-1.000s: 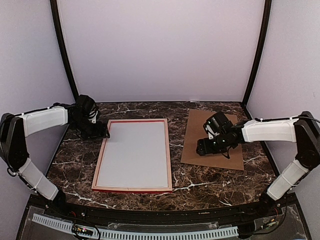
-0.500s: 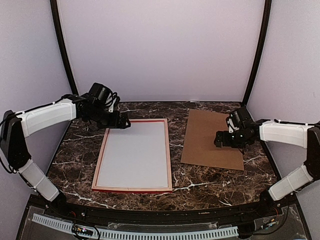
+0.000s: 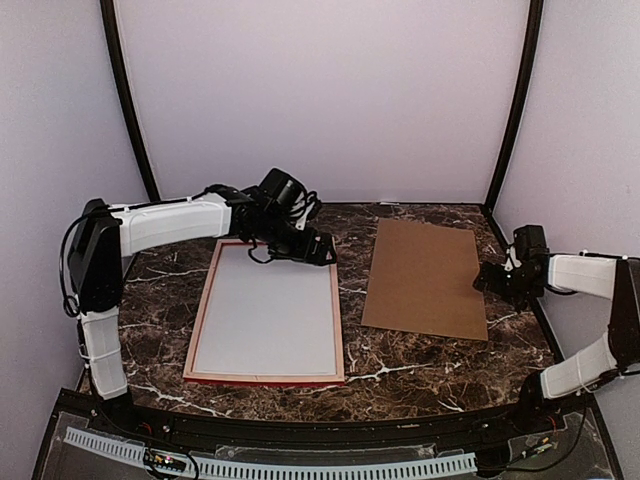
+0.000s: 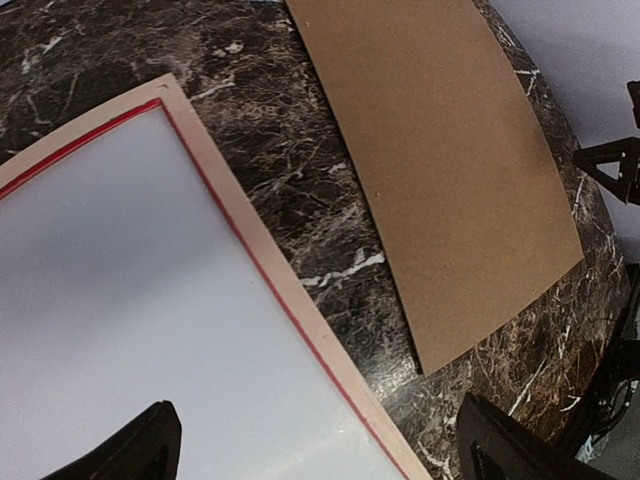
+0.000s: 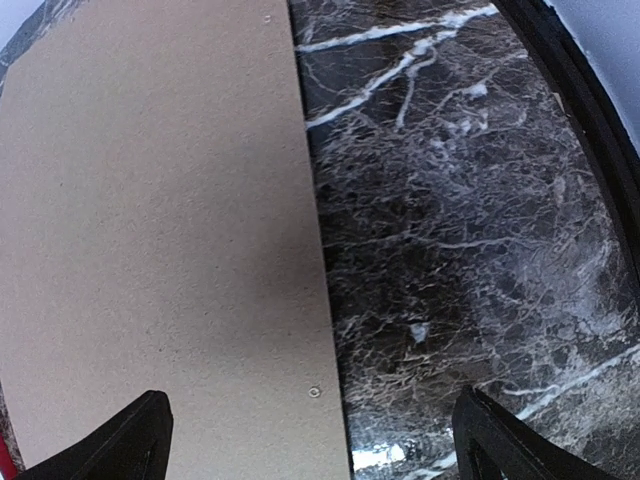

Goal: Put the photo into the frame
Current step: Pick up the backboard from the center of the board.

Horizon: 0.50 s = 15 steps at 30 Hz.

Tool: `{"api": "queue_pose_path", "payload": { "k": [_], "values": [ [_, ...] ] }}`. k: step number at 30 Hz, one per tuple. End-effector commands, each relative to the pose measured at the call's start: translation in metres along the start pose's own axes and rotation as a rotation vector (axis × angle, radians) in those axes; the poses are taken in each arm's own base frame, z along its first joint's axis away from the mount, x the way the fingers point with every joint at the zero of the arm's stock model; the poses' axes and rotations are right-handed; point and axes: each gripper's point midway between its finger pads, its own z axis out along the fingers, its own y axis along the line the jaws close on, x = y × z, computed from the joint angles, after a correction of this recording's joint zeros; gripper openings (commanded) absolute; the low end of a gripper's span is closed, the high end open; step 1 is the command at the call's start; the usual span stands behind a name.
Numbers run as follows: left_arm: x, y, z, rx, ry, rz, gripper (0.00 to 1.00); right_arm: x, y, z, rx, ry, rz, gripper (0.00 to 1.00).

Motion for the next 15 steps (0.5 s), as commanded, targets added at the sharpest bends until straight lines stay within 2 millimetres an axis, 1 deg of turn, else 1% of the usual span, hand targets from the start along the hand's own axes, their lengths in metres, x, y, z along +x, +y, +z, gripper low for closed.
{"api": "queue_pose_path", "payload": {
  "k": [1, 2, 3, 4, 5, 6, 7, 8, 10, 11, 12, 13, 14, 15],
  "values": [
    [-0.010, -0.031, 0.019, 0.081, 0.010, 0.020, 0.99, -0.012, -0.002, 0.002, -0.053, -0.047, 0.057, 0.98],
    [-0.015, -0.041, 0.021, 0.097, -0.001, 0.029, 0.98, -0.011, -0.003, 0.004, -0.060, -0.046, 0.065, 0.98],
    [-0.011, -0.041, 0.033, 0.100, 0.020, 0.029, 0.98, -0.011, -0.003, 0.005, -0.065, -0.044, 0.072, 0.98],
    [-0.016, -0.051, 0.033, 0.116, 0.007, 0.038, 0.98, -0.012, -0.003, 0.006, -0.070, -0.048, 0.078, 0.98],
    [-0.012, -0.052, 0.044, 0.122, 0.024, 0.036, 0.97, -0.013, -0.003, 0.007, -0.076, -0.048, 0.081, 0.98],
    [-0.017, -0.060, 0.046, 0.138, 0.013, 0.039, 0.97, -0.013, -0.004, 0.007, -0.080, -0.048, 0.083, 0.97],
    [-0.013, -0.061, 0.056, 0.144, 0.028, 0.037, 0.97, -0.013, -0.003, 0.008, -0.084, -0.047, 0.085, 0.97],
    [-0.014, -0.066, 0.064, 0.154, 0.026, 0.036, 0.97, -0.013, -0.003, 0.009, -0.087, -0.046, 0.086, 0.97],
    [-0.014, -0.073, 0.075, 0.168, 0.028, 0.031, 0.96, -0.012, -0.003, 0.012, -0.095, -0.037, 0.088, 0.96],
    [-0.019, -0.077, 0.077, 0.176, 0.016, 0.031, 0.95, -0.011, -0.002, 0.013, -0.102, -0.033, 0.088, 0.96],
    [-0.014, -0.077, 0.087, 0.174, 0.030, 0.022, 0.95, -0.011, 0.000, 0.014, -0.110, -0.032, 0.088, 0.96],
    [-0.019, -0.081, 0.089, 0.178, 0.018, 0.021, 0.94, -0.010, 0.000, 0.015, -0.114, -0.029, 0.088, 0.96],
    [-0.013, -0.079, 0.099, 0.173, 0.038, 0.010, 0.94, -0.010, 0.001, 0.016, -0.119, -0.027, 0.090, 0.96],
    [-0.018, -0.083, 0.100, 0.179, 0.029, 0.008, 0.93, -0.008, 0.001, 0.018, -0.123, -0.023, 0.090, 0.95]
  ]
}}
